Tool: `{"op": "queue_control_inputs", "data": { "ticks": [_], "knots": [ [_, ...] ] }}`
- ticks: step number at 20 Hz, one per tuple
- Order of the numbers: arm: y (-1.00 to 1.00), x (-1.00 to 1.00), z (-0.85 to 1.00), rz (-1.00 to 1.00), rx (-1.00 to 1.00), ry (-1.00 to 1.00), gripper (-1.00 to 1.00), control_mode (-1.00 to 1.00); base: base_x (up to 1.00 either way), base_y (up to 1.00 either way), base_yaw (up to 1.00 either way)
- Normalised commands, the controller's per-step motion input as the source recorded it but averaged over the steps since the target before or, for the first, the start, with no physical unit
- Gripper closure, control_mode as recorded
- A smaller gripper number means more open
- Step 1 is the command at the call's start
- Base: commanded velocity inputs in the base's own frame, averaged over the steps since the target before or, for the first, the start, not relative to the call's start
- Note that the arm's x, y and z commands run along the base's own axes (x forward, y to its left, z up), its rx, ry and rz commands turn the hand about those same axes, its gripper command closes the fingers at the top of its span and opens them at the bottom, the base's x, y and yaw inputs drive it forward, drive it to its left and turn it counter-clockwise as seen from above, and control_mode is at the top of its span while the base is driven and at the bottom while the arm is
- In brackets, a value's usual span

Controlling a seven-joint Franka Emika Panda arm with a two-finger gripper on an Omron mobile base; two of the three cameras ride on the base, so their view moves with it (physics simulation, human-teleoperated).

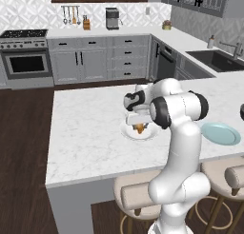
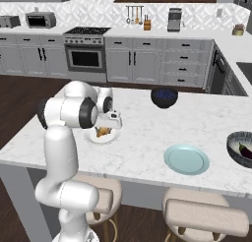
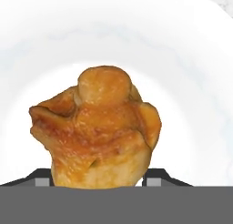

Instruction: Pick the chicken drumstick and eggplant from their plates and place them in the bowl. Then put the bowl in the fridge.

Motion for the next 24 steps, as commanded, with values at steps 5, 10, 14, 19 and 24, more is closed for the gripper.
{"op": "queue_control_inputs", "data": {
  "ticks": [5, 10, 14, 19, 24],
  "knots": [
    [-0.07, -0.77, 0.47, 0.00, 0.00, 0.04, 1.00, -1.00, 0.00, 0.00, 0.00],
    [-0.27, -1.00, 0.84, 0.00, 0.02, -0.10, 1.00, -1.00, 0.00, 0.00, 0.00],
    [-0.23, -1.00, 0.77, 0.02, 0.05, -0.18, 1.00, -1.00, 0.00, 0.00, 0.00],
    [0.00, -0.99, 0.54, 0.00, 0.03, -0.18, 1.00, -1.00, 0.00, 0.00, 0.00],
    [0.01, -0.89, 0.37, 0.00, 0.01, -0.19, 1.00, -1.00, 0.00, 0.00, 0.00]
  ]
}}
